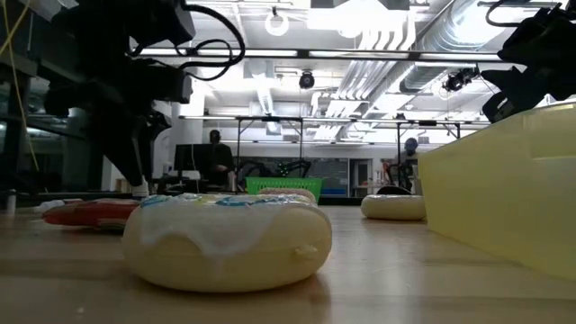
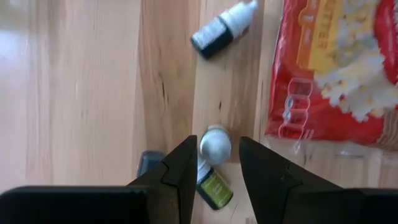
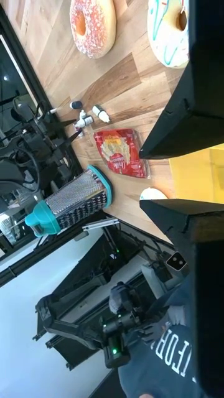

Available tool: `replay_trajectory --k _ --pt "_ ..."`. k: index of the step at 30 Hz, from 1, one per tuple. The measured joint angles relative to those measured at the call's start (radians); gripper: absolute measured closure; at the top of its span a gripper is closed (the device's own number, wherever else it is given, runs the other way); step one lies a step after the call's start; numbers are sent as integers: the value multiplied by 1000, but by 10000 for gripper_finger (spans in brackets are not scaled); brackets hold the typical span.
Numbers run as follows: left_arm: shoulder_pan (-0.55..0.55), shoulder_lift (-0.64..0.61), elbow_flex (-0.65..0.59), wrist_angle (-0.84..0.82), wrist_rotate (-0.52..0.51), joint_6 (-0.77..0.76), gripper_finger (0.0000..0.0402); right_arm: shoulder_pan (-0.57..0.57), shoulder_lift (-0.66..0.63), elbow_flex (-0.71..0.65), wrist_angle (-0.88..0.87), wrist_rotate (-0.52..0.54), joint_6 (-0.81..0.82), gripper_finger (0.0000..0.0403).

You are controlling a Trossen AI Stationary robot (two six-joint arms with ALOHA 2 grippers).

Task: Pick & Place Food Item
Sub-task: Put the blue food coloring bottle into the green bin

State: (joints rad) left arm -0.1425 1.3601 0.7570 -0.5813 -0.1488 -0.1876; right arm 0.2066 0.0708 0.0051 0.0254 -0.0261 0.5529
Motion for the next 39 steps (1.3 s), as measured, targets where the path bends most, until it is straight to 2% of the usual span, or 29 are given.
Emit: replay_trajectory --k 18,30,39 --pt "5 37 0 21 9 -7 290 0 5 0 2 0 0 302" --pt "5 36 2 21 9 -16 344 0 5 0 1 0 0 302" --pt "5 36 2 19 9 -16 349 0 5 0 1 0 0 302"
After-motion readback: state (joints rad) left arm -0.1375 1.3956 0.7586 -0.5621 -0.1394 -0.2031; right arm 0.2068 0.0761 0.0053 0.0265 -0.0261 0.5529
